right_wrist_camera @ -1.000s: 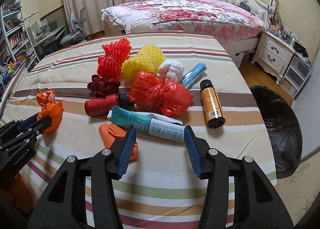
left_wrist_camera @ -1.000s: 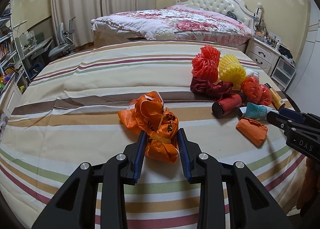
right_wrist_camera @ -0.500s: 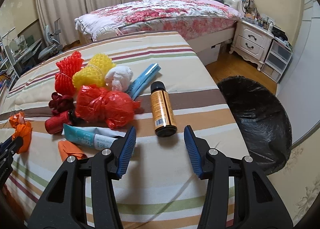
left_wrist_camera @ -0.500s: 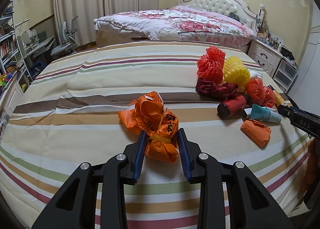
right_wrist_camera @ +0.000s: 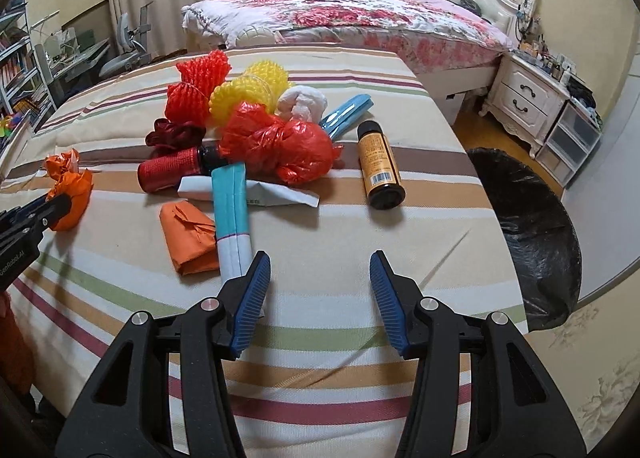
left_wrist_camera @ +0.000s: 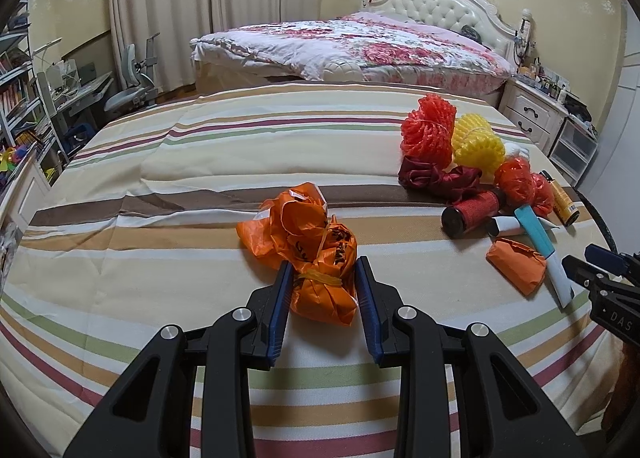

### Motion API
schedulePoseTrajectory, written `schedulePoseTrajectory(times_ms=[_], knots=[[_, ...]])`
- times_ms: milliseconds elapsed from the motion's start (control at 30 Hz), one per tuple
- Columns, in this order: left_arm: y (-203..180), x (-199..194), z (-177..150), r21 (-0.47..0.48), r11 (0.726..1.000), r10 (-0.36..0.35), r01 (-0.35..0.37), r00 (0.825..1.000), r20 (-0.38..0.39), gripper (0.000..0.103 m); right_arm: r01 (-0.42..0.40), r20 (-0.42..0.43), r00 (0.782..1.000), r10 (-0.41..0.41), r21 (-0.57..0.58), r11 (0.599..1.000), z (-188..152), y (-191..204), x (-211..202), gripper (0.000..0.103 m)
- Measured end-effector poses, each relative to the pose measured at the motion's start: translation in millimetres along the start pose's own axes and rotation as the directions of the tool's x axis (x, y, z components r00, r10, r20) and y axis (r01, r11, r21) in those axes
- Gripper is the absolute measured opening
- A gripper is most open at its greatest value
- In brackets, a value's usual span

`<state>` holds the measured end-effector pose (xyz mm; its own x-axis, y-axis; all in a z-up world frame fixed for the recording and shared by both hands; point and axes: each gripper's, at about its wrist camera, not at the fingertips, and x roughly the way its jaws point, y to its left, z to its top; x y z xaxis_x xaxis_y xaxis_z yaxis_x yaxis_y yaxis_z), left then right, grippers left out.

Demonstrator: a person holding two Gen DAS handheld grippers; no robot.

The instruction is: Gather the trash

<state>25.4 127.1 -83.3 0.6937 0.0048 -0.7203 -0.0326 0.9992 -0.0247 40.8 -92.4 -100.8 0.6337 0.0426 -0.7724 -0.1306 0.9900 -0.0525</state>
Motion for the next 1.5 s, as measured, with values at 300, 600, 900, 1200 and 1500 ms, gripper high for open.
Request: schedulePoseTrajectory(times_ms=[300, 600, 900, 1200, 1500], knots=[[6, 0, 0, -0.015, 1.000, 0.010, -0.010, 1.000, 0.001, 0.033, -0.099, 0.011, 0.995, 0.099, -0.034, 0.995, 8, 19, -7, 0.037], [6, -1, 0, -0.010, 1.000, 0.014, -0.014, 1.000, 0.004, 0.033, -0.112, -0.028, 0.993, 0.111, -0.042, 0.993, 7, 31, 11, 0.023], [4, -2, 1, -0.011, 1.000, 0.015, -0.015, 1.000, 0.009, 0.033, -0.125, -0.012, 0.992, 0.125, -0.036, 0.991, 4, 29, 2, 0.017], [-4, -15, 4, -0.004, 1.000, -0.004, 0.004, 0.998, 0.059, 0.033, -0.121, 0.043, 0.992, 0.120, 0.016, 0.993, 3, 6, -19, 0.017], [-25, -22, 13, 0.014, 0.999, -0.046, 0.045, 0.995, 0.092, 0.033, -0.100, 0.096, 0.991, 0.092, 0.078, 0.992, 6, -24, -30, 0.017]])
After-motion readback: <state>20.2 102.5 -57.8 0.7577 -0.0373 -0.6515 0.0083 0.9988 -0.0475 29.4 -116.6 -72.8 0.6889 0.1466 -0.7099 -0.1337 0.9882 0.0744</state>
